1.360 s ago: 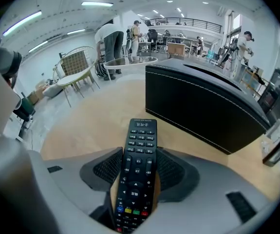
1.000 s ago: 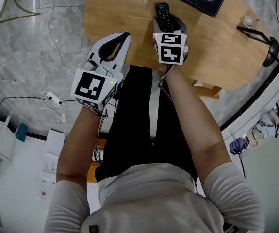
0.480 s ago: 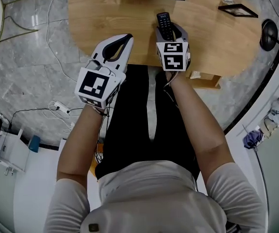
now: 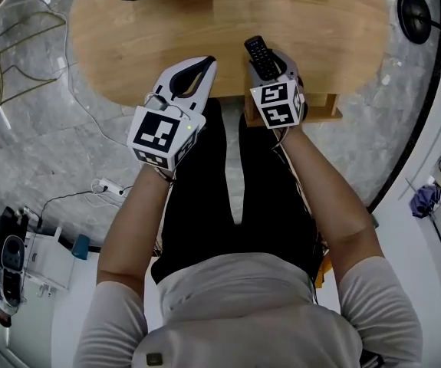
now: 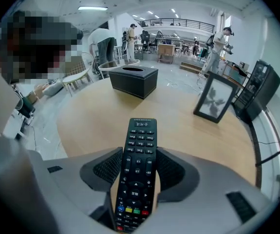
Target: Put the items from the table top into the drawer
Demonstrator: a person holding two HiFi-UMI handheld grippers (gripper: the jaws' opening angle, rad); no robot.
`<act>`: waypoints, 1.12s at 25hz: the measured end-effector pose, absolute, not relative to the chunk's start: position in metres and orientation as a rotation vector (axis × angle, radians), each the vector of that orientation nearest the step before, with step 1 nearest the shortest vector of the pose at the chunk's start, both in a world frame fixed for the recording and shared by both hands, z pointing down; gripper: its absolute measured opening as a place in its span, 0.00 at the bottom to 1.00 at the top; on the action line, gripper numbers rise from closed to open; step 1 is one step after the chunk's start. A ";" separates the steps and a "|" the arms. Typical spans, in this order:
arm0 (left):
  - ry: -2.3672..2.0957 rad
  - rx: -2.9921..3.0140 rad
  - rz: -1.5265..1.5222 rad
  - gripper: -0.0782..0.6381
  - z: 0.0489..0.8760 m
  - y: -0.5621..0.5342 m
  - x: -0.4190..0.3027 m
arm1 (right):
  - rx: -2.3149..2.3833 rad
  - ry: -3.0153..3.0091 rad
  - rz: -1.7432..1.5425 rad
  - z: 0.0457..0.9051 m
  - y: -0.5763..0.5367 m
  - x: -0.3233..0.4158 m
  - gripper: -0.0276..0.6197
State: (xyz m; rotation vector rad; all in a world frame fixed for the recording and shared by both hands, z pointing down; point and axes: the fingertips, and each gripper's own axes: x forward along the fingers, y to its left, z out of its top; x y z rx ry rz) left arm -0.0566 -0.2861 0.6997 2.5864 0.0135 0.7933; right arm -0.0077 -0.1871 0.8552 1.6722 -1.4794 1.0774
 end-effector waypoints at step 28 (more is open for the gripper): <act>0.306 2.556 0.996 0.12 0.768 -0.062 0.027 | 1.254 -1.743 0.754 0.894 0.042 -0.005 0.40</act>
